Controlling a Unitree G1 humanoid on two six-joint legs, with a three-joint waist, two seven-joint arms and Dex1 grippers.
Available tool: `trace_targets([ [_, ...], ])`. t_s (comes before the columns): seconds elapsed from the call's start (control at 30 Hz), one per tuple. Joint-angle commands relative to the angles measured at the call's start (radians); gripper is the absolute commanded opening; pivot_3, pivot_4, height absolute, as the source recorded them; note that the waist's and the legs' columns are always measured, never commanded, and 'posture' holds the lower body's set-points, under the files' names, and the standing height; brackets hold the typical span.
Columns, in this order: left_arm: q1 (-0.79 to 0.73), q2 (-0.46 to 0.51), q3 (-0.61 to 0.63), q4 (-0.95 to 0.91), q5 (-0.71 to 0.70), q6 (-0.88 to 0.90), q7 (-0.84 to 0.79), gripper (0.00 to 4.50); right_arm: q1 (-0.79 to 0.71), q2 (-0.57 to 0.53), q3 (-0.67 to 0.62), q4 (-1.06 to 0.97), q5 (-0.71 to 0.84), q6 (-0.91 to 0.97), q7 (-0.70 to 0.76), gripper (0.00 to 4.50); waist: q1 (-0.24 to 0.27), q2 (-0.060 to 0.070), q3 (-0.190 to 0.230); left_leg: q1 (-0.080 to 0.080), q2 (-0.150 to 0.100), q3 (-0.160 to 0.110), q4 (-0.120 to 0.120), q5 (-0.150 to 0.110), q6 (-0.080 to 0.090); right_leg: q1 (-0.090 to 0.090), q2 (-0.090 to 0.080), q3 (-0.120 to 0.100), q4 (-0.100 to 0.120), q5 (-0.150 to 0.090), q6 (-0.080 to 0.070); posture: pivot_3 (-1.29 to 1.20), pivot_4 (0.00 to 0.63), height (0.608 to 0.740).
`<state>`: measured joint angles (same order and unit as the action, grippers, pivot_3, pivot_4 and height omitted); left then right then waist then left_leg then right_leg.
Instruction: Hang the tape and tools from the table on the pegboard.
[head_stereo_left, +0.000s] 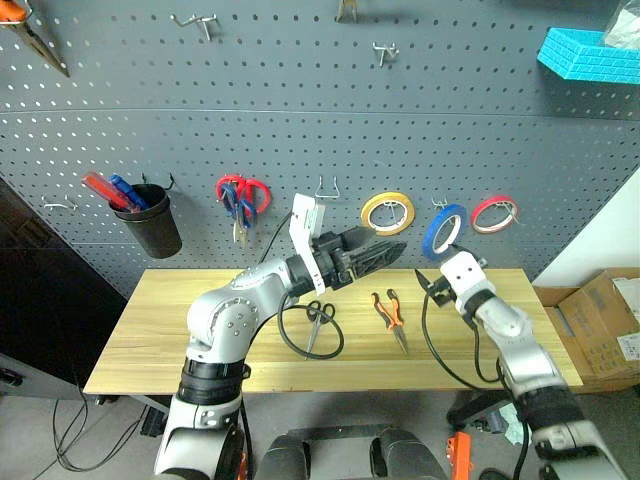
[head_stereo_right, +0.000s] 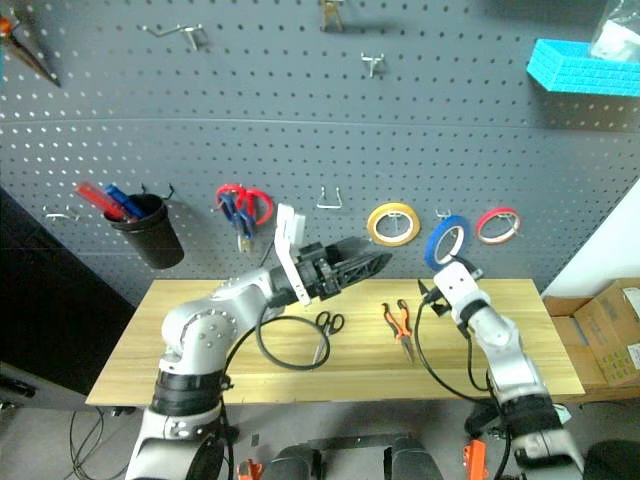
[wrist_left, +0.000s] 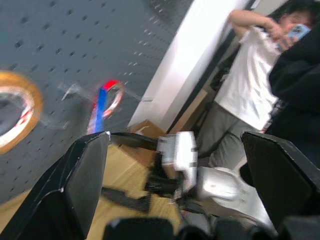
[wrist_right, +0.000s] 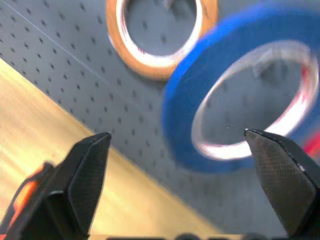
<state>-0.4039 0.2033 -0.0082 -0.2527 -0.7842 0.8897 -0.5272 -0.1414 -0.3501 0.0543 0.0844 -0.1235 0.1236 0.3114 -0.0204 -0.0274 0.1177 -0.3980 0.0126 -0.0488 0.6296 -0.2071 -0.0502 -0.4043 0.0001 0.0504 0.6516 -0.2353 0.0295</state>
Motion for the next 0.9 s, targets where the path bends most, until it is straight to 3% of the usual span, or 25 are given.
trace_targets([
  [0.03, 0.088, 0.03, -0.036, -0.05, 0.039, 0.023, 0.039, 4.5, 0.07, 0.073, 0.009, -0.212, 0.072, 0.348, 0.008, 4.46, -0.002, 0.0, 0.001, 0.0, 0.0, 0.0, 0.0, 0.0, 0.0, 0.0, 0.0, 0.0, 0.001, -0.001, -0.001, 0.09, 0.108, 0.74],
  [0.17, 0.245, 0.058, -0.063, -0.048, 0.094, 0.043, 0.102, 4.5, 0.019, 0.17, 0.051, -0.274, 0.117, 0.676, 0.005, 4.46, -0.007, 0.001, 0.015, 0.007, 0.001, 0.002, 0.001, 0.0, 0.0, 0.0, 0.0, 0.004, 0.01, -0.006, -0.01, 0.11, 0.151, 0.74],
  [0.4, 0.411, 0.045, -0.043, -0.101, 0.12, 0.02, 0.159, 4.5, -0.227, 0.264, 0.035, -0.053, 0.135, 0.884, -0.043, 4.46, 0.003, -0.001, 0.069, 0.011, 0.001, -0.004, 0.001, -0.001, -0.001, -0.001, -0.002, 0.009, 0.008, -0.006, -0.011, 0.14, 0.216, 0.74],
  [0.63, 0.465, 0.033, -0.028, -0.152, 0.114, 0.027, 0.194, 4.5, -0.382, 0.265, 0.014, 0.192, 0.13, 0.871, -0.084, 4.46, 0.022, -0.001, 0.086, -0.001, -0.001, 0.002, 0.001, 0.004, 0.006, -0.005, -0.003, 0.011, 0.007, -0.006, -0.009, 0.17, 0.231, 0.74],
  [0.7, 0.471, 0.031, -0.037, -0.162, 0.122, 0.025, 0.199, 4.5, -0.405, 0.259, 0.011, 0.263, 0.126, 0.873, -0.092, 4.46, 0.024, -0.002, 0.088, -0.005, -0.002, 0.002, -0.001, 0.002, 0.008, -0.007, -0.003, 0.011, 0.005, -0.006, 0.0, 0.19, 0.239, 0.74],
  [0.9, 0.472, -0.006, -0.032, -0.183, 0.105, 0.032, 0.221, 4.5, -0.441, 0.23, 0.03, 0.367, 0.106, 0.814, -0.103, 4.46, 0.035, -0.002, 0.096, -0.004, -0.001, 0.002, -0.001, -0.009, 0.01, -0.006, -0.004, 0.01, 0.005, -0.013, 0.003, 0.2, 0.255, 0.74],
])
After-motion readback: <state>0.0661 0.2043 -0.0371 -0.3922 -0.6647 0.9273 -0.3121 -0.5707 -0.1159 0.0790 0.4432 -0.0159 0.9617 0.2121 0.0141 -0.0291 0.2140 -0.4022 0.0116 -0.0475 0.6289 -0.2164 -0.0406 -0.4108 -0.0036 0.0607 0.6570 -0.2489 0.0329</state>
